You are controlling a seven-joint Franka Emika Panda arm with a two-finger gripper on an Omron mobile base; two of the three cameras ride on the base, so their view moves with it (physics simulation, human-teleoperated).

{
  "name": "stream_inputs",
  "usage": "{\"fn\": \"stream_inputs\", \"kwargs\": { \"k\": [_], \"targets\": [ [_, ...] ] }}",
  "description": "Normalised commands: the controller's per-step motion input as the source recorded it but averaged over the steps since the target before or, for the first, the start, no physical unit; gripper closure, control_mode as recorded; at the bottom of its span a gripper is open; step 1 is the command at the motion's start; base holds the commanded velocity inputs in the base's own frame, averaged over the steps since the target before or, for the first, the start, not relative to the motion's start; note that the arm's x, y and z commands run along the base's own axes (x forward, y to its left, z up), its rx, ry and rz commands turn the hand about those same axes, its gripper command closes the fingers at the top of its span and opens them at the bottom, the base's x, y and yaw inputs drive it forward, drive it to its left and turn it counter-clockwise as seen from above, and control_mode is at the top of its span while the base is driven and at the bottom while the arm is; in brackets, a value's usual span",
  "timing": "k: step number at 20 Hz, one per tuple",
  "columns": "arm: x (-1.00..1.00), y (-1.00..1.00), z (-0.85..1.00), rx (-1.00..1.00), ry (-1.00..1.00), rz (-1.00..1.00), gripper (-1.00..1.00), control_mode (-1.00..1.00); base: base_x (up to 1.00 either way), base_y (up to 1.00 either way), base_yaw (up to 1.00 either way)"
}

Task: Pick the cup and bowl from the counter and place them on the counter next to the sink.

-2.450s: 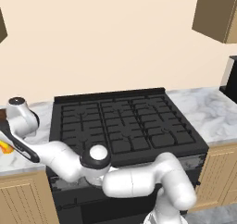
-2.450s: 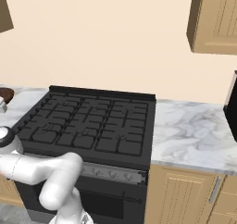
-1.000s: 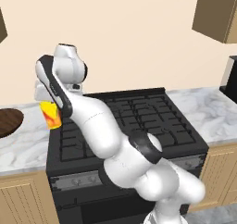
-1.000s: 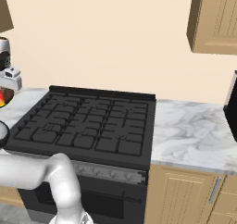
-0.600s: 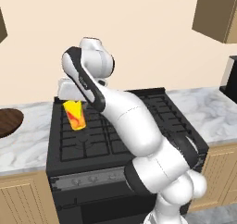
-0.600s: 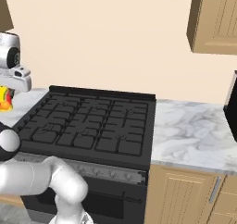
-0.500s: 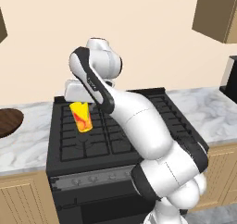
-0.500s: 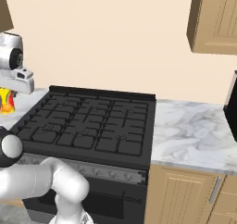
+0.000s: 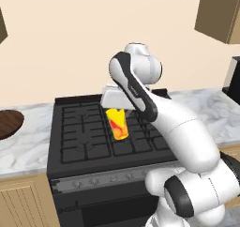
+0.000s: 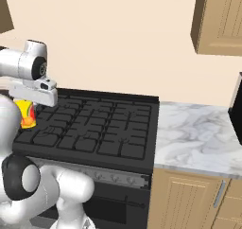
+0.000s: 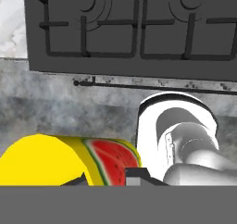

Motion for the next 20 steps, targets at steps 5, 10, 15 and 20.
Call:
{"fn": "stream_inputs", "kwargs": {
  "k": [5,10,15,20],
  "targets": [
    [0.24,-1.0,-0.24,-0.1,0.15,-0.07,1.0,-1.0,0.0,0.0,0.0],
    [0.04,-1.0,-0.1,-0.07,0.01,-0.04,1.0,-1.0,0.0,0.0,0.0],
    [-0.09,-0.75,0.0,0.05,-0.22,0.0,1.0,-1.0,0.0,0.0,0.0],
    [0.18,-0.29,-0.13,0.11,-0.27,0.0,1.0,-1.0,0.0,0.0,0.0]
  ]
}}
